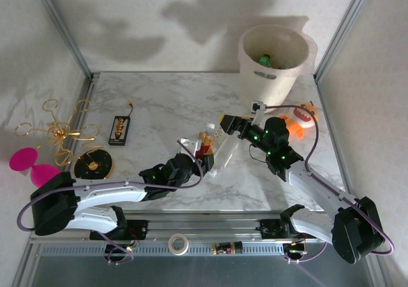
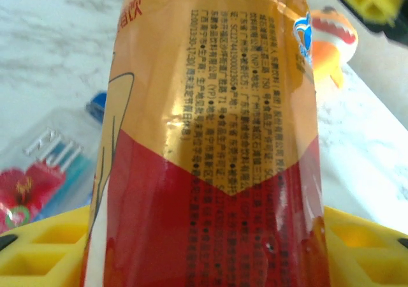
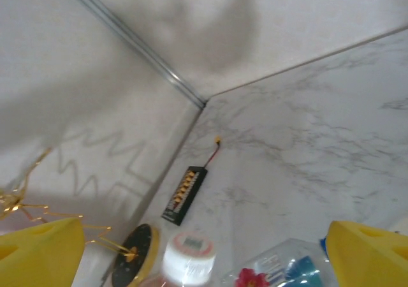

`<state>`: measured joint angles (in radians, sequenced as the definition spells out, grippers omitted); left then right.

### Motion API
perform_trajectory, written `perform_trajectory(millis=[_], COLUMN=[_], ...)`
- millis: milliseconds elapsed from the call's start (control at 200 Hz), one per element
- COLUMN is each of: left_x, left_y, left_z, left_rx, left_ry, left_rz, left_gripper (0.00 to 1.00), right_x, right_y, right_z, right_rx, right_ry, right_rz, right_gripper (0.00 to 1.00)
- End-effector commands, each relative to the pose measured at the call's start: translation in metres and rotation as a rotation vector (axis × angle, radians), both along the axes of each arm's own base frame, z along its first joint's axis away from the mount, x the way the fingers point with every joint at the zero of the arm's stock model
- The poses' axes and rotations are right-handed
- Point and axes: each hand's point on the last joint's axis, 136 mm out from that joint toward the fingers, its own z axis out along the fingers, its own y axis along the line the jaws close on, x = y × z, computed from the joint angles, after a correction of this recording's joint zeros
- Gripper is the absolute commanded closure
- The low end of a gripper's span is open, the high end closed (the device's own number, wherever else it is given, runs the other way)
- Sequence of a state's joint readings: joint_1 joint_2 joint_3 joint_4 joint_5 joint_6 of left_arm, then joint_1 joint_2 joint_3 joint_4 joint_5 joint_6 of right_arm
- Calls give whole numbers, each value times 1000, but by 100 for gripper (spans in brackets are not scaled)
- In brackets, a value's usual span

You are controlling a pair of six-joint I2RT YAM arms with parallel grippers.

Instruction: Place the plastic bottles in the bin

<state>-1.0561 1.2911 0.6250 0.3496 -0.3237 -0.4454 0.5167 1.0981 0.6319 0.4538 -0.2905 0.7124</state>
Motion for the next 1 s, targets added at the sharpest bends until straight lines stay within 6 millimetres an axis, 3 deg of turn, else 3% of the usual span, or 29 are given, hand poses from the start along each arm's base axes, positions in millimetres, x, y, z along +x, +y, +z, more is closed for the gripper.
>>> perform_trajectory(millis=[0, 160, 426, 796, 996], left_x=[28, 42, 43, 36, 34], left_y=[-12, -30, -47, -51, -51], left_z=[53, 68, 68, 72, 68], left_rx=[-40, -3, -9, -28, -32], left_ry=[-178, -226, -224, -234, -226], left_rz=[48, 24, -29, -85, -89], left_gripper=[51, 52, 51, 50, 47], right_x=[-12, -15, -20, -18, -17], right_y=[7, 11, 14, 22, 25], right_z=[14, 7, 4, -5, -7], right_rx=[89, 88, 98, 106, 105], right_ry=[-21, 0, 0, 20, 26], right_rz=[66, 84, 111, 141, 153], right_gripper=[5, 7, 15, 26, 42])
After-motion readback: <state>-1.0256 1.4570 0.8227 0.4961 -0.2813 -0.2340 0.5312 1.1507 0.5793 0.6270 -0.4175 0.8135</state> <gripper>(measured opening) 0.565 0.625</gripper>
